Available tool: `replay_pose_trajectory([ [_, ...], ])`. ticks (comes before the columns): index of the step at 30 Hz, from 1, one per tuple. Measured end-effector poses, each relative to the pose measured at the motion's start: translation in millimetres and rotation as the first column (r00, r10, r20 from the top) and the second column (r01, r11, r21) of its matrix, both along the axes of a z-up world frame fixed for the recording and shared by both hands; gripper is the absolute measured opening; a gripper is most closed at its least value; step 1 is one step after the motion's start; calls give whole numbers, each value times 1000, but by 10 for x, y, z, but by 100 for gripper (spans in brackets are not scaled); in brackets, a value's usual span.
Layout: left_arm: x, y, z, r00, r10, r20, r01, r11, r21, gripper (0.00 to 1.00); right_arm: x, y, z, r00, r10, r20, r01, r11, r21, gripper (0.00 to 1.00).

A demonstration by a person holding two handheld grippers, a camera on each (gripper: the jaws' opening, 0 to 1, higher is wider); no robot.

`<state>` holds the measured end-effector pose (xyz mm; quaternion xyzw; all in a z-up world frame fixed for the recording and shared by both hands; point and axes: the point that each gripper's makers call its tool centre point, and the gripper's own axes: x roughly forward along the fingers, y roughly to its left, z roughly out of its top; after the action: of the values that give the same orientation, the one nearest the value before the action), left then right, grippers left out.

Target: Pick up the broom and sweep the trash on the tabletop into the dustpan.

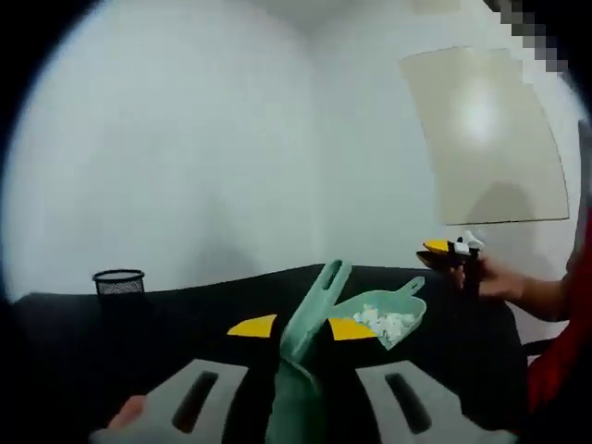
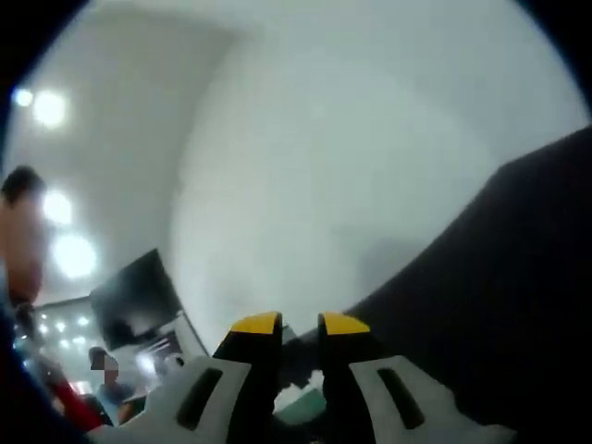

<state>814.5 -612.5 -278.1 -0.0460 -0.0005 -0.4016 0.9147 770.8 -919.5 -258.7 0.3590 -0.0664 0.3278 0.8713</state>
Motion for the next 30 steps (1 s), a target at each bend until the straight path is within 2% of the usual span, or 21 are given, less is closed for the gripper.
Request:
replay_pose_trajectory([
  [2,-26,-41,-2,998,-59,-38,57,997,-55,20,0,-4,-2,1000,-2,-1,2,1000,0,18],
  [3,-81,-97,22,994,-108,-24,106,992,-68,20,0,-4,-3,1000,-2,-2,2,1000,0,18],
  [5,-190,-183,110,979,-201,-21,195,969,-153,20,6,-7,-7,1000,-3,-3,3,1000,-2,18],
  [6,-211,-189,155,975,-221,-19,213,957,-197,21,6,-3,-8,1000,-3,-3,3,1000,-4,18],
  [8,-193,-162,147,980,-199,-9,194,965,-179,23,2,8,-9,1000,-2,-4,2,1000,-5,18],
  [10,-125,-90,126,990,-139,8,138,980,-141,22,2,11,-10,1000,-2,-4,2,1000,-5,18],
  [12,-80,-25,110,995,-101,8,101,986,-133,19,5,8,-11,1000,-1,-3,1,1000,-4,18],
  [15,5,105,49,1000,-7,18,8,997,-76,15,9,6,-14,1000,-2,-3,2,1000,-6,18],
  [19,143,316,-69,991,136,3,-136,991,3,14,14,11,-27,1000,-7,-6,7,1000,-27,18],
  [21,167,392,-63,983,181,20,-181,983,23,14,14,35,-52,1000,-26,2,26,995,-98,18],
  [24,161,413,-59,982,190,23,-190,981,21,14,17,167,-80,1000,5,7,-3,980,-197,18],
  [27,171,423,-118,984,175,-19,-175,985,-1,14,39,251,-76,999,37,16,-31,956,-291,18],
  [28,167,432,-117,985,173,-22,-174,985,-8,14,50,266,-53,999,41,31,-28,941,-337,18],
  [30,162,439,-109,985,170,-25,-170,985,-21,13,61,317,16,995,72,73,-31,888,-459,19],
])
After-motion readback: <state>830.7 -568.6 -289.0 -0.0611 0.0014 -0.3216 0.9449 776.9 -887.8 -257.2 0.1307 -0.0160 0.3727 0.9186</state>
